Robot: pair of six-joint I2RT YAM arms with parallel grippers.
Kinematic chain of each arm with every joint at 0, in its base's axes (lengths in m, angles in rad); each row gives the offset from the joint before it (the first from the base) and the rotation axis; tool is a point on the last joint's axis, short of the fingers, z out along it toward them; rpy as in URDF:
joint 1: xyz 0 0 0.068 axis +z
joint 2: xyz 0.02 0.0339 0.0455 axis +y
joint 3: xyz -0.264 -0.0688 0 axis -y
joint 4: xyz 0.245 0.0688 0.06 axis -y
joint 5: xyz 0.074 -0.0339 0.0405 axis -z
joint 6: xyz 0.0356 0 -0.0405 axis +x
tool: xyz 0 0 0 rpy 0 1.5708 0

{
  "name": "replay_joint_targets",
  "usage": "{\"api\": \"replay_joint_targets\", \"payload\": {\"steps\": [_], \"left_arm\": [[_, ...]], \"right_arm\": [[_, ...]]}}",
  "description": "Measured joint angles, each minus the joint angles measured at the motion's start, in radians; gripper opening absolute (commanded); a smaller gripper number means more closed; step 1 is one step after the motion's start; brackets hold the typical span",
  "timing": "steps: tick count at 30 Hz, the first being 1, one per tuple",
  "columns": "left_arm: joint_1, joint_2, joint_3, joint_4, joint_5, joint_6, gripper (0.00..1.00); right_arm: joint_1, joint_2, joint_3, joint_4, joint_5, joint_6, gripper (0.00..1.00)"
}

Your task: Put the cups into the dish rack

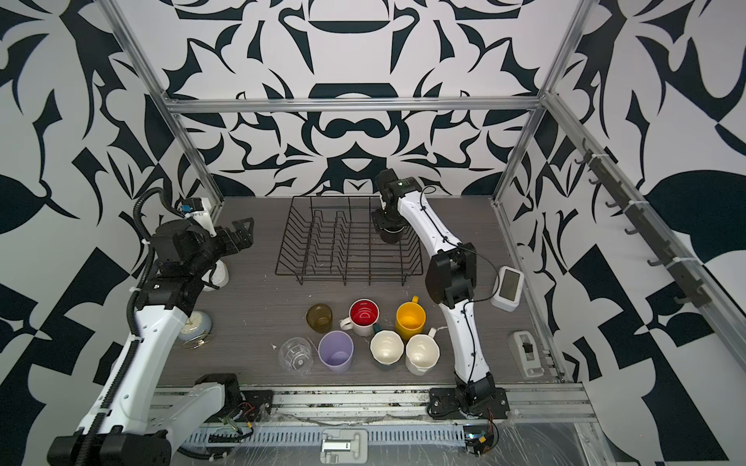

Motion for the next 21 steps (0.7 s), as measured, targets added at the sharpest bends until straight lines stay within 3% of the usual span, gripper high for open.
{"api": "replay_joint_targets", "payload": {"steps": [21], "left_arm": [[0.001, -0.058, -0.038, -0.011, -0.032, 0.016, 0.99]], "right_arm": [[-0.061, 0.119, 0.044, 0.039, -0.003, 0.013, 0.00]]}}
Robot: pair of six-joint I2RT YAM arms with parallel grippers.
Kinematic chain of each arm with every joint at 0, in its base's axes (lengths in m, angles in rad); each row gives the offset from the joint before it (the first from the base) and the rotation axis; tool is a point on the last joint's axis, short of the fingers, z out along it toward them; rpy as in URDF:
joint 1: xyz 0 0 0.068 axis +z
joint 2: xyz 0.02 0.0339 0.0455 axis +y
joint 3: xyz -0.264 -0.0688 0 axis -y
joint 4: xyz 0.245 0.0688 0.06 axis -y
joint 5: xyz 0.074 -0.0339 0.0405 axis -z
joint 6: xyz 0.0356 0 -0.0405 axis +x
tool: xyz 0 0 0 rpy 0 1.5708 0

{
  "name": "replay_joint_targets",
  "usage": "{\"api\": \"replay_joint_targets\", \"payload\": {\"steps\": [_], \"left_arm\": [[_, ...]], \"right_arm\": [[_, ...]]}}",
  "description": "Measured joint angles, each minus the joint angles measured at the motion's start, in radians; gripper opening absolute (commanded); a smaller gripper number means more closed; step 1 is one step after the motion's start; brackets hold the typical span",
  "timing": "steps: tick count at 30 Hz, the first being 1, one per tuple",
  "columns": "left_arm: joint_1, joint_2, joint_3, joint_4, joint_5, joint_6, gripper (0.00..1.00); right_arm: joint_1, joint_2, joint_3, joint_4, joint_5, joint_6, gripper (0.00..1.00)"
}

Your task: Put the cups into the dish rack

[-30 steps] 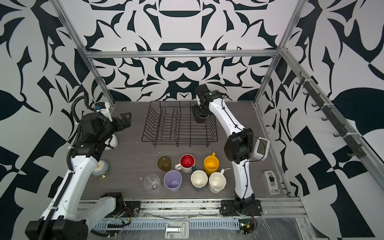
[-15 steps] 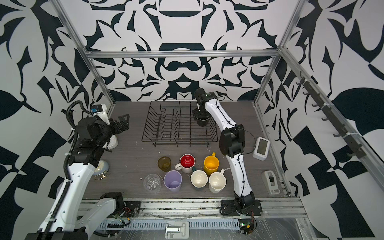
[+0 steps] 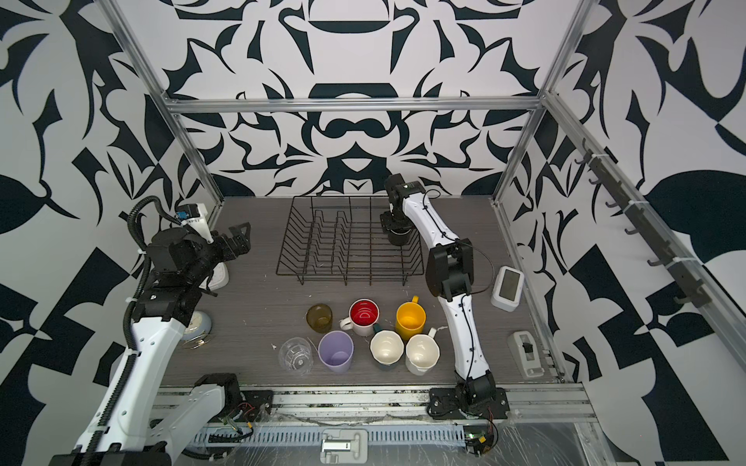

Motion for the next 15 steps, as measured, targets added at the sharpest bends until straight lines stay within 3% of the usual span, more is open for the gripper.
{"api": "replay_joint_targets", "payload": {"steps": [15], "left_arm": [[0.000, 0.000, 0.000, -0.013, 0.000, 0.000, 0.99]], "right_arm": [[-0.011, 0.047, 0.085, 0.003, 0.001, 0.019, 0.00]]}}
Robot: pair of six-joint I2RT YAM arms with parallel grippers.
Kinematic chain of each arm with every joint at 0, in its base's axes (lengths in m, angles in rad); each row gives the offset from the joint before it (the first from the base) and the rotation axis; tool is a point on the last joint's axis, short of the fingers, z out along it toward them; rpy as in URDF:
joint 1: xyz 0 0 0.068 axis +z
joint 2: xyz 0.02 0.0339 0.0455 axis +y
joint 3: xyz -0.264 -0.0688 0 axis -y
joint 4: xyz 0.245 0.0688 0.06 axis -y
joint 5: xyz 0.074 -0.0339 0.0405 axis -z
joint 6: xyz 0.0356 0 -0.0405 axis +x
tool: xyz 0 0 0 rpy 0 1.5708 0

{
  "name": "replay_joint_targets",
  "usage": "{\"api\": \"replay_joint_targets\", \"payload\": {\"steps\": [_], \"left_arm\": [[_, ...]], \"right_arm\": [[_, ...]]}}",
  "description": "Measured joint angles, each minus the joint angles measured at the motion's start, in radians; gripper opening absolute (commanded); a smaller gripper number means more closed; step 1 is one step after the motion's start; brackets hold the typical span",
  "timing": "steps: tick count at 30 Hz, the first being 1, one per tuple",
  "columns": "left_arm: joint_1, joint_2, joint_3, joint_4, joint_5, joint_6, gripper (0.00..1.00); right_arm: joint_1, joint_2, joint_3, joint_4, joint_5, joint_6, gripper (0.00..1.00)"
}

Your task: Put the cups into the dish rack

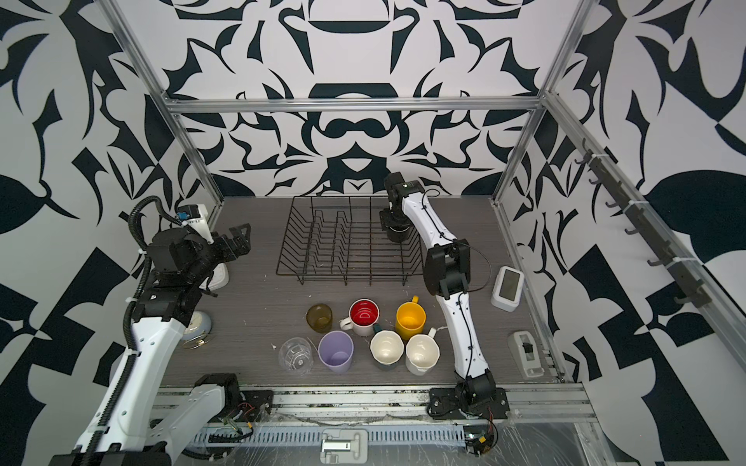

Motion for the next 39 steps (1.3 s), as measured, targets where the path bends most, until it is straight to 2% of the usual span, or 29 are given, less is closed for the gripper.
{"api": "replay_joint_targets", "payload": {"steps": [13, 15, 18, 23, 27, 32, 39], "left_arm": [[0.000, 0.001, 0.000, 0.000, 0.003, 0.000, 0.99], [0.000, 0.002, 0.000, 0.000, 0.005, 0.000, 0.99], [0.000, 0.004, 0.000, 0.000, 0.008, 0.000, 0.99], [0.000, 0.005, 0.000, 0.000, 0.012, -0.001, 0.99], [0.000, 0.007, 0.000, 0.000, 0.016, -0.001, 0.99], [0.000, 0.011, 0.000, 0.000, 0.019, -0.001, 0.99], [0.000, 0.011, 0.000, -0.001, 0.019, -0.001, 1.00]], "right_arm": [[-0.003, 0.064, 0.056, 0.011, -0.023, 0.003, 0.00], [-0.005, 0.065, 0.058, 0.010, -0.028, 0.003, 0.12], [-0.005, 0.066, 0.058, 0.010, -0.036, 0.003, 0.40], [-0.005, 0.066, 0.060, 0.008, -0.046, 0.002, 0.66], [-0.005, 0.068, 0.066, 0.005, -0.051, 0.002, 0.83], [-0.005, 0.068, 0.068, 0.002, -0.058, -0.002, 0.90], [-0.005, 0.068, 0.101, 0.008, -0.058, -0.003, 0.91]]}}
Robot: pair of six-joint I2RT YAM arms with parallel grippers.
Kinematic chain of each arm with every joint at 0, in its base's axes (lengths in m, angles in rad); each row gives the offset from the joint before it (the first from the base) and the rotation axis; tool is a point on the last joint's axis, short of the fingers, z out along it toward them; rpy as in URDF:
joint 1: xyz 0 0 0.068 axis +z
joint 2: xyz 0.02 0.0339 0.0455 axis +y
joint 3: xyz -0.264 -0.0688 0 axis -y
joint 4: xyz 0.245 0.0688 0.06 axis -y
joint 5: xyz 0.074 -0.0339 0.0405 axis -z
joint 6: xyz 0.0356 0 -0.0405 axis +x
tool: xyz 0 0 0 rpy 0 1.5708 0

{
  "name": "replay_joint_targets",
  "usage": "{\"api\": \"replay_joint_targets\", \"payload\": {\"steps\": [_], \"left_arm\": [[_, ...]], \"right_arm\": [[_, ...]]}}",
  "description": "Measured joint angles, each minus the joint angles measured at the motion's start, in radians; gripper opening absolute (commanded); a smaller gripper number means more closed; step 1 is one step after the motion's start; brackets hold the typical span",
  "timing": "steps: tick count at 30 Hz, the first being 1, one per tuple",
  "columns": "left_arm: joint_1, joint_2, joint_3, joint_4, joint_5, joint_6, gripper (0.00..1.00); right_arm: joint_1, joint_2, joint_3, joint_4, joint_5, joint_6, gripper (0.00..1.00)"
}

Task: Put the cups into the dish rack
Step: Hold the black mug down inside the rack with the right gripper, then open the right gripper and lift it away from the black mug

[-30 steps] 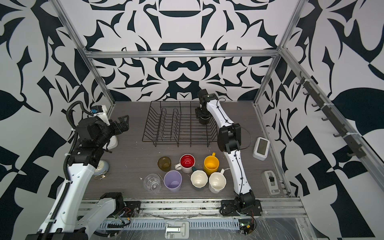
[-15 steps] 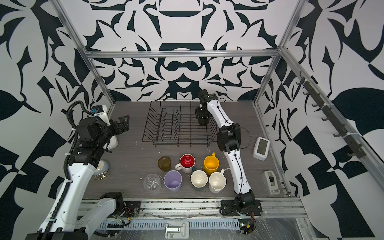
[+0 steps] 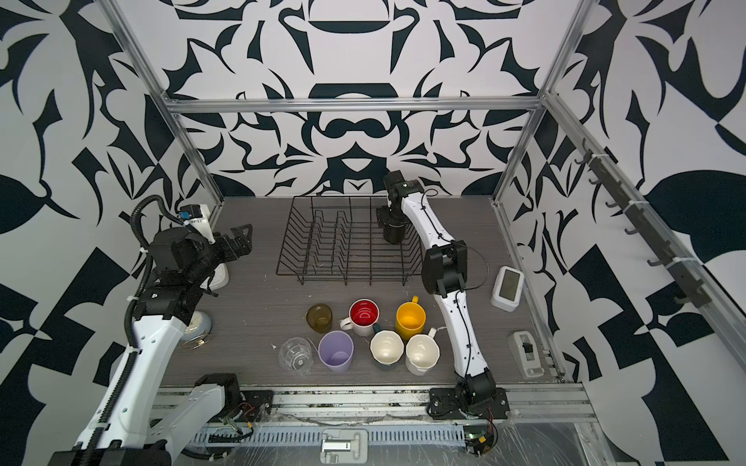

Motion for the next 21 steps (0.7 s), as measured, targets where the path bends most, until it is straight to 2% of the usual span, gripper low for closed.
{"api": "replay_joint_targets", "payload": {"steps": [14, 21], "left_arm": [[0.000, 0.000, 0.000, 0.000, 0.000, 0.000, 0.99], [0.000, 0.000, 0.000, 0.000, 0.000, 0.000, 0.99]], "right_arm": [[0.000, -0.008, 0.000, -0.002, -0.001, 0.000, 0.91], [0.000, -0.089, 0.000, -0.001, -0.001, -0.002, 0.91]]}}
